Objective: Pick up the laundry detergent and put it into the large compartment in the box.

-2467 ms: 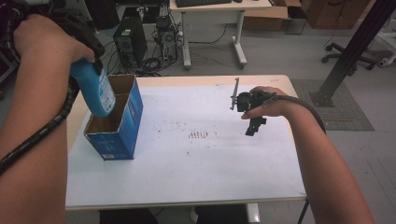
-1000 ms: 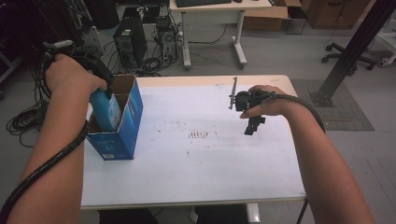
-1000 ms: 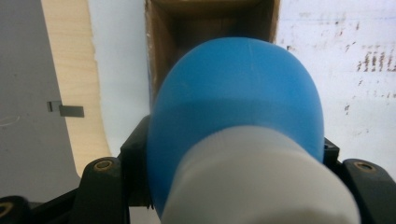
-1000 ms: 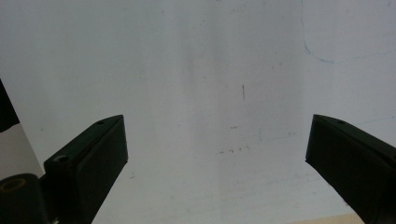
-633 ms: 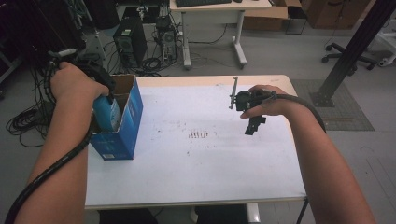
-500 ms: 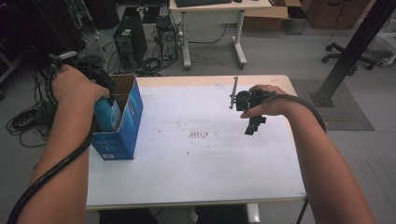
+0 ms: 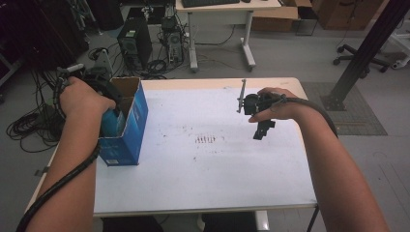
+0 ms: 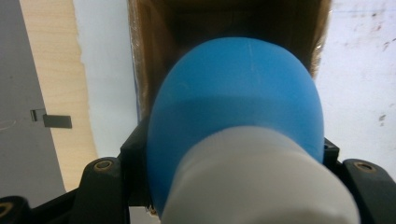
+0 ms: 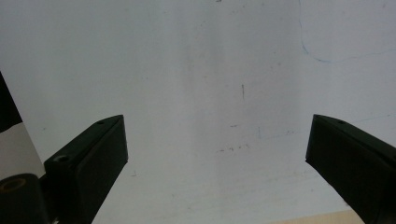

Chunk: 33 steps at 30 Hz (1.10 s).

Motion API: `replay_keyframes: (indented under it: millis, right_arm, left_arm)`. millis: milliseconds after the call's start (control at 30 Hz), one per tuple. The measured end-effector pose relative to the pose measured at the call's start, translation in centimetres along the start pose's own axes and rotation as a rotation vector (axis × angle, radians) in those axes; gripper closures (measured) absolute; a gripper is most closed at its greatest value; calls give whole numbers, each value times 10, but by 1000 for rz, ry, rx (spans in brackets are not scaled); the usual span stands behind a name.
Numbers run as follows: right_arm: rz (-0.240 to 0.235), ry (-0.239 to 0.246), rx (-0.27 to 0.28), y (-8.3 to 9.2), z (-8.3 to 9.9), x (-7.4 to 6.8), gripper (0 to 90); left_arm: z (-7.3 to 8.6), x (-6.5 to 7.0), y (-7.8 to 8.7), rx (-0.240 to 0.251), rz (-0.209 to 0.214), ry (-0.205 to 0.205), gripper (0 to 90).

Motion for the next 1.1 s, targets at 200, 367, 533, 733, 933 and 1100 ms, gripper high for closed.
replay_keyframes:
  millis: [200, 367, 533, 733, 933, 1100]
  right_arm:
    - [-2, 1, 0, -1, -1, -1, 56]
    - [0, 6, 0, 0, -2, 0, 56]
    - [2, 2, -2, 2, -1, 0, 56]
    - [3, 4, -4, 1, -1, 0, 56]
    - [1, 5, -3, 1, 0, 0, 56]
    - [1, -2, -4, 0, 2, 0, 56]
  left_arm:
    - [0, -1, -9, 6, -6, -9, 379]
    - [-1, -1, -16, 7, -3, -13, 378]
    - [-1, -1, -21, 5, -8, -19, 378]
    - [-1, -2, -28, 1, -6, -17, 378]
    - [-1, -2, -34, -9, -9, -17, 378]
    - [0, -2, -38, -19, -9, -16, 378]
Point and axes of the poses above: each handheld gripper's, and its own axes: y roughly backward along the jaws, z roughly out of its underside, x roughly to its right, the point moved 10 cm from there along -y, roughly forward along the jaws, and after that the axes turned 6 degrees about z, right-handed, at the moved point
